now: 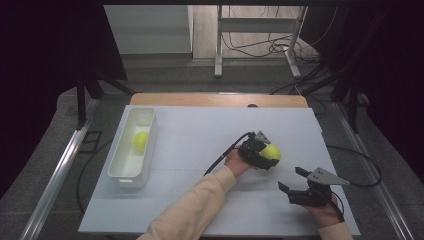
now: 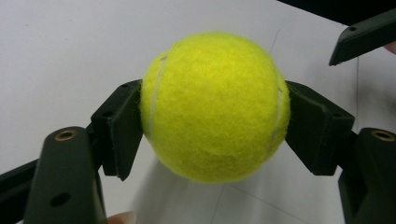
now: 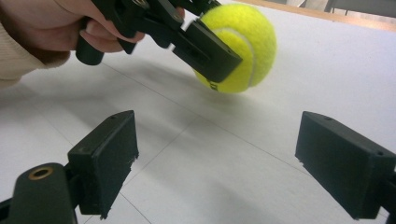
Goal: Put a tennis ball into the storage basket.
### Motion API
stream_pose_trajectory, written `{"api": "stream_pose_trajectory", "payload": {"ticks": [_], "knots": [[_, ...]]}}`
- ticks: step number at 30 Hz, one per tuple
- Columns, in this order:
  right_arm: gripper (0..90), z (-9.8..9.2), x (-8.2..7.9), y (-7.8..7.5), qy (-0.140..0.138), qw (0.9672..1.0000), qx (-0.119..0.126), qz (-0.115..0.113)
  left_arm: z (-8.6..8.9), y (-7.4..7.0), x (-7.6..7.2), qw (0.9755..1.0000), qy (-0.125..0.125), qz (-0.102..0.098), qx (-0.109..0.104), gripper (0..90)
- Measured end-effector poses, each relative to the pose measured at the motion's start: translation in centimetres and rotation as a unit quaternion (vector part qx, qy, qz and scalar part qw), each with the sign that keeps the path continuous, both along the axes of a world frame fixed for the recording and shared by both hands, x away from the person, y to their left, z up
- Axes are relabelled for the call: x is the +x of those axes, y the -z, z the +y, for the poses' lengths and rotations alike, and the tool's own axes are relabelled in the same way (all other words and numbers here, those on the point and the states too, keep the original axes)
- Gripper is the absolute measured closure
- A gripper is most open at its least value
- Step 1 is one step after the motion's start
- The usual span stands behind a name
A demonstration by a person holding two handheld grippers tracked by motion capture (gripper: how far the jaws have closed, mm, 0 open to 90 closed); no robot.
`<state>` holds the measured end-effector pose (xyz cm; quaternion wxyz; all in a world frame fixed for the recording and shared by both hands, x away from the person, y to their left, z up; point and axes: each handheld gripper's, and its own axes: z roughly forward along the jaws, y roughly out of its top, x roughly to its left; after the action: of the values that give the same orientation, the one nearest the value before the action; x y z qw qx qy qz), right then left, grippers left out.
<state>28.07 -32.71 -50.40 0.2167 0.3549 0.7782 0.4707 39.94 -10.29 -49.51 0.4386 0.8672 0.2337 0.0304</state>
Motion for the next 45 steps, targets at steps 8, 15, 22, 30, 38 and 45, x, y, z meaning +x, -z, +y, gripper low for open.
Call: {"api": "stream_pose_trajectory", "payload": {"ticks": [8,15,22,30,38,45], "knots": [[13.6,0.0,0.0,0.0,0.000,1.0000,-0.003,0.001,1.1,-0.4,-0.5,1.0000,-0.004,-0.002,0.001,27.0],[13.6,0.0,0.0,0.0,0.001,1.0000,-0.005,0.001,1.5,-0.5,-0.7,1.0000,-0.007,-0.002,-0.001,26.9],[13.6,0.0,0.0,0.1,0.000,1.0000,-0.007,0.001,1.9,-0.5,-0.8,1.0000,-0.007,-0.003,-0.002,26.9],[13.6,0.1,0.0,0.1,-0.002,1.0000,-0.008,0.001,2.4,-0.5,-1.0,1.0000,-0.007,-0.002,-0.005,26.9],[13.6,0.1,0.0,0.1,-0.002,1.0000,-0.008,0.001,3.2,-0.7,-1.2,0.9999,-0.011,-0.006,-0.005,26.9],[13.6,0.2,0.0,0.2,-0.001,1.0000,-0.010,0.002,4.1,-0.9,-1.3,0.9998,-0.016,-0.006,-0.012,26.9]]}}
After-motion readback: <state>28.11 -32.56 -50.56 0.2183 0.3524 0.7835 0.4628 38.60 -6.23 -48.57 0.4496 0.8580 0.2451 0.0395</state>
